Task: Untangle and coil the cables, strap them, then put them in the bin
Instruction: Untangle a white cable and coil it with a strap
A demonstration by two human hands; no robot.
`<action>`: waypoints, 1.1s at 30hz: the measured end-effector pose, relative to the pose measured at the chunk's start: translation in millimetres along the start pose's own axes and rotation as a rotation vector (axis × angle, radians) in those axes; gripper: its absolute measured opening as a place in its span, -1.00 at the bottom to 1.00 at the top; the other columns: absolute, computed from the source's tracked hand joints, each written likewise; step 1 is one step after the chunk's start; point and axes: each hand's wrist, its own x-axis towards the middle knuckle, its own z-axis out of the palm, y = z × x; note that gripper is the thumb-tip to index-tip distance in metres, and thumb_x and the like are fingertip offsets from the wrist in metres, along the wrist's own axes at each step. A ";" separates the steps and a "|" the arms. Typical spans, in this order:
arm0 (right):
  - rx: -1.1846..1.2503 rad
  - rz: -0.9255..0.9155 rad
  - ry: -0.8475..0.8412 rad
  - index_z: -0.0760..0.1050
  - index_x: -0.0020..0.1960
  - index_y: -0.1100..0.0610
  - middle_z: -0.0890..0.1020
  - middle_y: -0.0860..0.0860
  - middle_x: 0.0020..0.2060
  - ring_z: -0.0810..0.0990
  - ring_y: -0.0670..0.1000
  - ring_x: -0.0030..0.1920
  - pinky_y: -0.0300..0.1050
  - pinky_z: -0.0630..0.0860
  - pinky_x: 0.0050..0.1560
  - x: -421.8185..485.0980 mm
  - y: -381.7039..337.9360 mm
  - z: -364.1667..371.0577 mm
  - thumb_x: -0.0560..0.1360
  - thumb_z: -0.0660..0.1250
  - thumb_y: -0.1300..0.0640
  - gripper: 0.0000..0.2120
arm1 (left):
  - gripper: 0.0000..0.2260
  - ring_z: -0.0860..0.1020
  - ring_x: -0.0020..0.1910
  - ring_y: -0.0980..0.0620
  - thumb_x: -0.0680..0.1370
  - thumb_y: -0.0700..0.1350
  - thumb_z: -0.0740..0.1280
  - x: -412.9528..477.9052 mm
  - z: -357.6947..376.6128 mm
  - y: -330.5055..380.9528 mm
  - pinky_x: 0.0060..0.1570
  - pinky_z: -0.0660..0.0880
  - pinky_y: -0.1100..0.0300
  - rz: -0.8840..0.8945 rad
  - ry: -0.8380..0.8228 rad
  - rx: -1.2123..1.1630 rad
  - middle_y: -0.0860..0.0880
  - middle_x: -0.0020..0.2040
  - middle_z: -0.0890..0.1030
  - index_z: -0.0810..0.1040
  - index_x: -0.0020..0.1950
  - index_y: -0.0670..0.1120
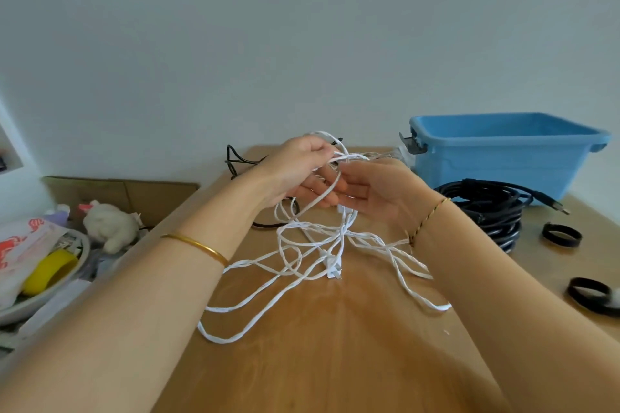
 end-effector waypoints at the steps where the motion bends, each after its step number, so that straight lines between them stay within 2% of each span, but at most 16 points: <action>1: -0.014 0.012 0.032 0.51 -0.07 0.28 0.61 0.21 -0.14 0.63 0.13 -0.16 0.05 0.62 -0.01 1.7 -0.9 -0.4 0.52 0.27 0.33 -0.96 | -0.82 0.62 -0.43 -0.04 0.68 -0.11 0.10 1.6 1.4 -0.4 -0.39 0.58 0.15 0.011 0.058 0.016 -0.14 -0.25 0.66 0.47 0.09 -0.13; 2: -0.031 0.019 0.077 0.48 -0.11 0.28 0.60 0.20 -0.21 0.63 0.11 -0.23 0.02 0.64 -0.07 2.5 -1.5 -0.8 0.52 0.25 0.35 -0.94 | -0.82 0.62 -0.43 -0.04 0.68 -0.13 0.09 5.3 1.7 -1.0 -0.40 0.57 0.16 0.017 0.132 0.026 -0.13 -0.28 0.65 0.46 0.08 -0.14; 4: -0.055 0.014 0.187 0.44 -0.19 0.26 0.47 0.10 -0.42 0.47 -0.02 -0.46 -0.15 0.60 -0.43 4.1 -3.2 -4.1 0.55 0.17 0.34 -0.84 | -0.83 0.61 -0.47 0.00 0.68 -0.17 0.06 14.9 1.2 -2.9 -0.43 0.57 0.19 -0.003 0.286 0.003 -0.15 -0.30 0.63 0.43 0.05 -0.17; 6: -0.109 0.004 0.242 0.45 -0.16 0.24 0.37 0.02 -0.51 0.25 -0.10 -0.54 -0.34 0.32 -0.62 4.8 -5.0 -10.7 0.57 0.08 0.31 -0.79 | -0.83 0.58 -0.54 0.06 0.67 -0.19 0.04 23.6 -4.3 -7.7 -0.49 0.54 0.23 -0.043 0.412 -0.067 -0.15 -0.32 0.60 0.40 -0.01 -0.18; 9: -0.225 -0.002 0.248 0.51 -0.15 0.23 0.30 -0.01 -0.50 0.10 -0.11 -0.56 -0.34 0.06 -0.61 3.7 -11.3 -25.3 0.54 0.08 0.29 -0.76 | -0.81 0.53 -0.59 0.11 0.67 -0.22 0.04 35.7 -15.0 -19.2 -0.56 0.50 0.29 -0.086 0.553 -0.146 -0.12 -0.32 0.55 0.38 -0.06 -0.20; 13: -0.278 -0.095 0.177 0.59 -0.10 0.21 0.27 -0.02 -0.47 0.10 -0.11 -0.56 -0.30 0.06 -0.61 -1.2 -20.6 -31.6 0.50 0.23 0.22 -0.83 | -0.80 0.53 -0.39 0.03 0.62 -0.33 0.06 40.4 -29.5 -32.1 -0.51 0.50 0.28 -0.115 0.620 -0.203 -0.15 -0.21 0.54 0.41 0.17 -0.23; 15: -0.286 -0.165 0.113 0.61 -0.12 0.19 0.26 -0.01 -0.46 0.10 -0.11 -0.56 -0.30 0.07 -0.62 -3.9 -24.1 -29.8 0.51 0.25 0.19 -0.83 | -0.77 0.57 -0.22 -0.03 0.61 -0.28 0.13 39.4 -31.1 -38.9 -0.27 0.55 0.18 -0.122 0.560 0.025 -0.17 -0.03 0.57 0.43 0.24 -0.19; 18: -0.301 -0.251 0.046 0.62 -0.14 0.17 0.29 -0.01 -0.45 0.13 -0.11 -0.54 -0.27 0.08 -0.60 -8.9 -29.7 -24.0 0.54 0.26 0.16 -0.82 | -0.84 0.43 0.22 -0.18 0.62 -0.08 0.16 30.4 -25.9 -38.2 0.11 0.37 0.06 -0.144 0.505 0.835 -0.16 0.23 0.51 0.52 0.08 -0.03; 19: -0.317 -0.276 0.038 0.62 -0.13 0.19 0.30 0.00 -0.44 0.14 -0.10 -0.53 -0.26 0.07 -0.56 -10.6 -31.4 -22.4 0.54 0.27 0.17 -0.82 | -0.79 0.39 0.26 -0.21 0.61 -0.06 0.14 28.1 -22.4 -33.8 0.13 0.36 0.03 -0.070 0.556 0.908 -0.19 0.22 0.51 0.55 0.07 -0.05; 20: -0.342 -0.298 0.039 0.62 -0.10 0.22 0.29 0.01 -0.44 0.14 -0.09 -0.51 -0.24 0.08 -0.53 -12.1 -32.7 -21.0 0.53 0.27 0.17 -0.82 | -0.76 0.42 0.24 -0.21 0.61 -0.05 0.14 26.9 -19.5 -28.3 0.14 0.38 0.01 0.043 0.573 0.863 -0.20 0.17 0.53 0.56 0.09 -0.10; 21: -0.373 -0.319 0.047 0.62 -0.07 0.25 0.29 0.02 -0.44 0.15 -0.08 -0.50 -0.22 0.09 -0.50 -13.4 -34.1 -19.7 0.52 0.28 0.18 -0.82 | -0.74 0.48 0.20 -0.16 0.62 -0.05 0.15 25.0 -15.6 -21.8 0.16 0.41 0.00 0.151 0.532 0.635 -0.18 0.12 0.57 0.56 0.10 -0.15; 24: -0.455 -0.397 0.090 0.61 -0.07 0.30 0.28 0.01 -0.45 0.19 -0.09 -0.51 -0.20 0.14 -0.48 -13.4 -34.5 -17.5 0.51 0.27 0.21 -0.81 | -0.68 0.63 -0.04 -0.01 0.66 0.00 0.09 16.9 5.9 -4.4 0.06 0.54 0.07 0.172 0.135 -0.167 -0.06 -0.07 0.65 0.57 0.09 -0.14; 26: -0.500 -0.454 0.123 0.62 -0.13 0.25 0.30 -0.03 -0.50 0.23 -0.11 -0.52 -0.20 0.19 -0.46 -11.5 -33.7 -17.5 0.50 0.27 0.22 -0.83 | -0.68 0.59 -0.30 0.03 0.67 -0.02 0.10 18.6 14.7 -3.4 -0.11 0.53 0.11 0.197 0.029 -0.264 -0.02 -0.29 0.60 0.57 -0.01 -0.17; 28: -0.545 -0.500 0.138 0.61 -0.12 0.20 0.35 -0.09 -0.52 0.28 -0.12 -0.52 -0.22 0.26 -0.45 -8.8 -32.2 -18.9 0.48 0.28 0.27 -0.87 | -0.74 0.40 -0.47 0.11 0.66 -0.06 0.14 23.6 17.6 -5.7 -0.27 0.47 0.16 0.190 0.022 -0.273 0.05 -0.45 0.43 0.50 -0.10 -0.16; 30: -0.570 -0.522 0.153 0.54 -0.09 0.14 0.42 -0.04 -0.44 0.35 -0.10 -0.48 -0.23 0.33 -0.42 -5.6 -29.3 -20.7 0.45 0.27 0.35 -0.85 | -0.75 0.27 -0.55 0.15 0.66 -0.07 0.16 25.5 15.2 -6.9 -0.42 0.37 0.23 0.121 0.008 -0.241 0.08 -0.51 0.30 0.44 -0.17 -0.13; 33: -0.503 -0.530 0.233 0.46 -0.11 0.13 0.42 0.02 -0.39 0.40 -0.08 -0.49 -0.24 0.38 -0.42 1.2 -23.7 -26.6 0.43 0.26 0.43 -0.79 | -0.70 0.18 -0.61 0.18 0.64 -0.03 0.14 23.6 6.7 -7.9 -0.55 0.28 0.31 0.032 -0.190 -0.294 0.10 -0.58 0.20 0.49 -0.19 -0.14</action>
